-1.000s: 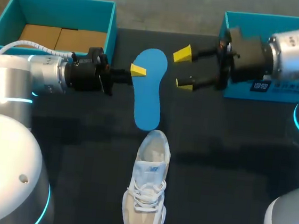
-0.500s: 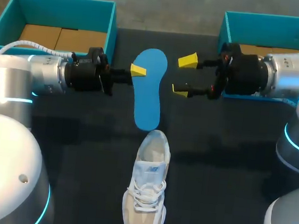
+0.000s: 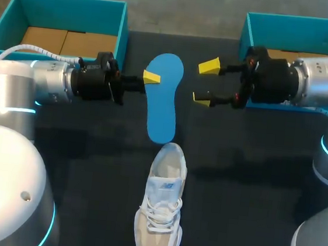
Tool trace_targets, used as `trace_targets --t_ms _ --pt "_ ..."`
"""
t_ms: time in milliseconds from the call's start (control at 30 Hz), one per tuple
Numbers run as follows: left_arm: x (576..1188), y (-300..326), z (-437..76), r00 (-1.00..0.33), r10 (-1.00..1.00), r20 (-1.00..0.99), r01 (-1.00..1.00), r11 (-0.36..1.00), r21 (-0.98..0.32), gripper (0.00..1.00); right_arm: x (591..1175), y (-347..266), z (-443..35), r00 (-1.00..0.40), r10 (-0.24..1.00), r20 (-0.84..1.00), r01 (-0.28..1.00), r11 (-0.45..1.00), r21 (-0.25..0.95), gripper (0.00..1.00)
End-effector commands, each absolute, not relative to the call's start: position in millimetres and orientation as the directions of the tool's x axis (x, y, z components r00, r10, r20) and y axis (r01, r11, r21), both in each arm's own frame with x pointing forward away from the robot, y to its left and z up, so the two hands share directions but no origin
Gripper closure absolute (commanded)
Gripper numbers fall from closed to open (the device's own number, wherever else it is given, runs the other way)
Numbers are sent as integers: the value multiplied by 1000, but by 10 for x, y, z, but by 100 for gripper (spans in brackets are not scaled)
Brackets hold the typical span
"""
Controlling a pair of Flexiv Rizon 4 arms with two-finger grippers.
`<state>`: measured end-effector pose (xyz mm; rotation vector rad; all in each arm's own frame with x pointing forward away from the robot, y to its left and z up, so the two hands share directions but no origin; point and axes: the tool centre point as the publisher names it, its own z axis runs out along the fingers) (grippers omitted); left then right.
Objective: Take the shoe out of the shoebox, open the shoe tongue, remove and reinsert the insole, then place the shoe into the shoebox
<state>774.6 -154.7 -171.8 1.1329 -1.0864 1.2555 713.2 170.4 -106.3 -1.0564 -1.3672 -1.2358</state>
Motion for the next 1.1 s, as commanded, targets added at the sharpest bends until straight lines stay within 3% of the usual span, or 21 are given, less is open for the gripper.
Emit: trace_targets --t_ms 33,300,433,600,833,1033,1100 --pt "7742 -1548 -1717 28 129 991 -1000 -8 29 100 7136 1727 -1067 -149 -6 989 983 105 149 0" --pt "7734 -1396 -1563 -458 131 879 -889 -85 -450 100 7136 1727 -1067 -149 -6 989 983 105 149 0" --pt "7673 -1356 -1497 -735 97 671 -677 -142 -722 100 7136 1727 -1067 -149 -6 989 983 105 149 0" --pt "7587 -1330 -1456 -916 53 397 -400 -176 -899 100 7136 1727 -1067 -149 -6 989 983 105 149 0" --pt "7584 -1340 -1401 -999 -34 -10 16 -195 -981 100 7136 1727 -1067 -149 -6 989 983 105 149 0" --pt "7660 -1333 -1348 -928 -65 -366 371 -170 -913 100 7136 1727 -1067 -149 -6 989 983 105 149 0" --pt "7680 -1334 -1332 -927 -39 -373 374 -179 -910 100 7136 1727 -1067 -149 -6 989 983 105 149 0"
